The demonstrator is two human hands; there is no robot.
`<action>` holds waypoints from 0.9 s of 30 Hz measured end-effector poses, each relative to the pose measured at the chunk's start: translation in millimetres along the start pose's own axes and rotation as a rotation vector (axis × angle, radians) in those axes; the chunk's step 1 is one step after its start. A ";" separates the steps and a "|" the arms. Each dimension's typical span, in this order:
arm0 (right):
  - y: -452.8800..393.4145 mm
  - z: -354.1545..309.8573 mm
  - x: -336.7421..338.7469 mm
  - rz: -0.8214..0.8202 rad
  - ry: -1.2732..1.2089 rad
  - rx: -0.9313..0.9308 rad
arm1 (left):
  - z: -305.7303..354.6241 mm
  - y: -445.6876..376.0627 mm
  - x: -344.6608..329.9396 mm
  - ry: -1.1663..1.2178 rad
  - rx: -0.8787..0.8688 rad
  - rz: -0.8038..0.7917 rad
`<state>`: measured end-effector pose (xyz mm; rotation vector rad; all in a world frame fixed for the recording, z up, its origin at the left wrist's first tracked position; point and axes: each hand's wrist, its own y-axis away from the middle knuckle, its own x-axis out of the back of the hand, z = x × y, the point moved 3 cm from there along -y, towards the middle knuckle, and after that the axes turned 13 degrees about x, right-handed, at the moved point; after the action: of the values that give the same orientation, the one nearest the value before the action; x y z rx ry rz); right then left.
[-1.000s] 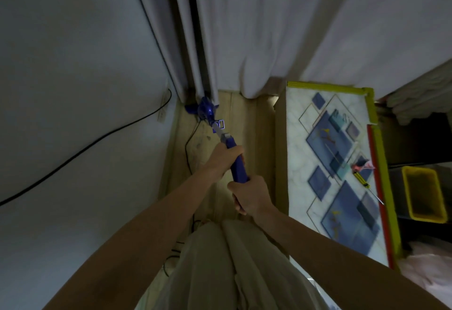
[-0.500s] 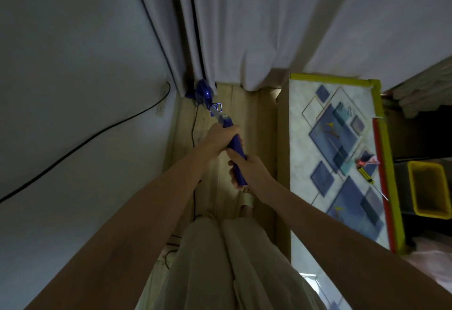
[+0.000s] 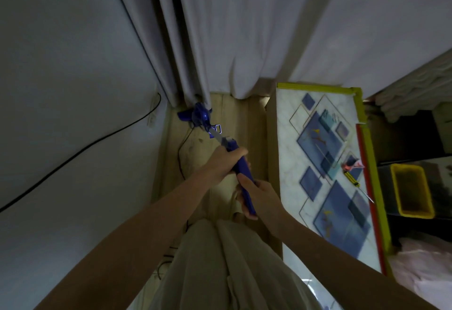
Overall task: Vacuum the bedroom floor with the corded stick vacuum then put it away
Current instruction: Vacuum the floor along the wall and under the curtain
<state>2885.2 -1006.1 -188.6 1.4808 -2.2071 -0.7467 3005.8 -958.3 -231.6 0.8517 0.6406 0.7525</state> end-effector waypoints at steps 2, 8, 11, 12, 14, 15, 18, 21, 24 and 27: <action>-9.4 -5.2 -4.3 -0.001 0.021 0.012 | 5.7 -7.7 7.4 -0.007 -0.012 0.017; -49.1 -23.6 -29.2 0.007 0.009 -0.009 | 29.4 -26.3 39.2 0.020 -0.017 0.159; -59.2 -34.4 -30.6 -0.014 0.004 0.046 | 40.8 -28.0 46.3 0.051 -0.046 0.197; -59.5 -36.1 -29.9 -0.015 0.010 0.050 | 41.4 -28.1 47.3 0.042 -0.048 0.203; -56.0 -35.7 -28.6 -0.009 -0.003 0.038 | 40.5 -28.4 46.4 0.003 -0.041 0.222; -52.7 -34.9 -27.8 -0.003 -0.020 0.023 | 39.3 -28.0 44.5 -0.021 -0.034 0.233; -40.2 -35.7 -21.5 0.023 -0.056 -0.005 | 39.1 -22.6 33.4 -0.060 -0.028 0.210; -25.3 -37.8 -15.6 0.034 -0.044 -0.006 | 35.5 -13.4 23.2 -0.044 -0.026 0.184; -7.6 -28.8 -20.1 0.049 -0.017 -0.017 | 20.0 -3.8 22.3 -0.088 -0.011 0.187; 5.5 -16.9 -29.8 0.052 -0.050 -0.015 | 4.0 0.6 27.3 -0.099 -0.014 0.183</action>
<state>2902.1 -980.4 -172.5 1.4069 -2.2625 -0.7904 3024.4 -938.1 -234.4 0.9376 0.4729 0.8729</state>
